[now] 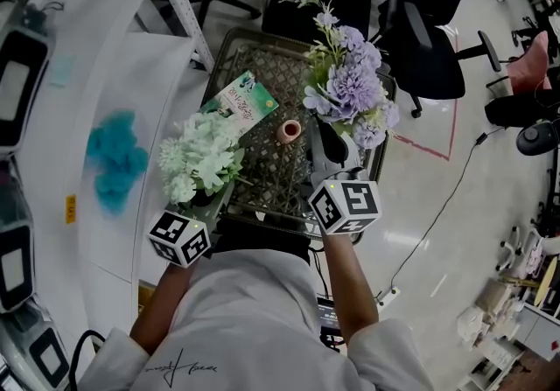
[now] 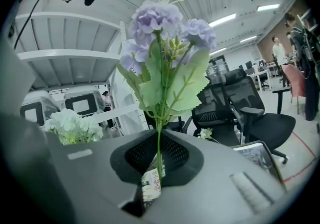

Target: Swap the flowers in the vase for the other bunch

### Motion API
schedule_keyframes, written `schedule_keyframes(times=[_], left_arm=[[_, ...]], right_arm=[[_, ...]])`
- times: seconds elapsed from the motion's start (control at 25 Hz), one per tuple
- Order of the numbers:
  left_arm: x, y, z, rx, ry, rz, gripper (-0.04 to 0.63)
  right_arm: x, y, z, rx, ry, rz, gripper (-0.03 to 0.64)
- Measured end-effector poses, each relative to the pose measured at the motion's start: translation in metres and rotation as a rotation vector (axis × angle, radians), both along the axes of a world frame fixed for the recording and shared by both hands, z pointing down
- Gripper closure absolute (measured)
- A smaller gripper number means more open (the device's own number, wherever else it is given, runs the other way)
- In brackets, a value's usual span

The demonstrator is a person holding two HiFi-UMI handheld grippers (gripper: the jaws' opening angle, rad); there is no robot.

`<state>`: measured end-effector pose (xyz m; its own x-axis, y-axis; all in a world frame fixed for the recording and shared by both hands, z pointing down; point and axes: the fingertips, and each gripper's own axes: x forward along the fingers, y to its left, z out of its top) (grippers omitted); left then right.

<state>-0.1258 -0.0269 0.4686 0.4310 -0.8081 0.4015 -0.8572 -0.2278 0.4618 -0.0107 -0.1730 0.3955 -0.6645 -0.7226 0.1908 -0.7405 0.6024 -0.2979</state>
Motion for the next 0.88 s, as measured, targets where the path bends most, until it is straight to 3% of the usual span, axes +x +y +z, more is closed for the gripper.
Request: schedule_keyframes(times=[0.88], left_arm=[[-0.004,0.007,0.021,-0.068,-0.031,-0.029,0.525]], right_arm=[[-0.006,-0.026,0.032,-0.013,0.035,-0.032,0.598]])
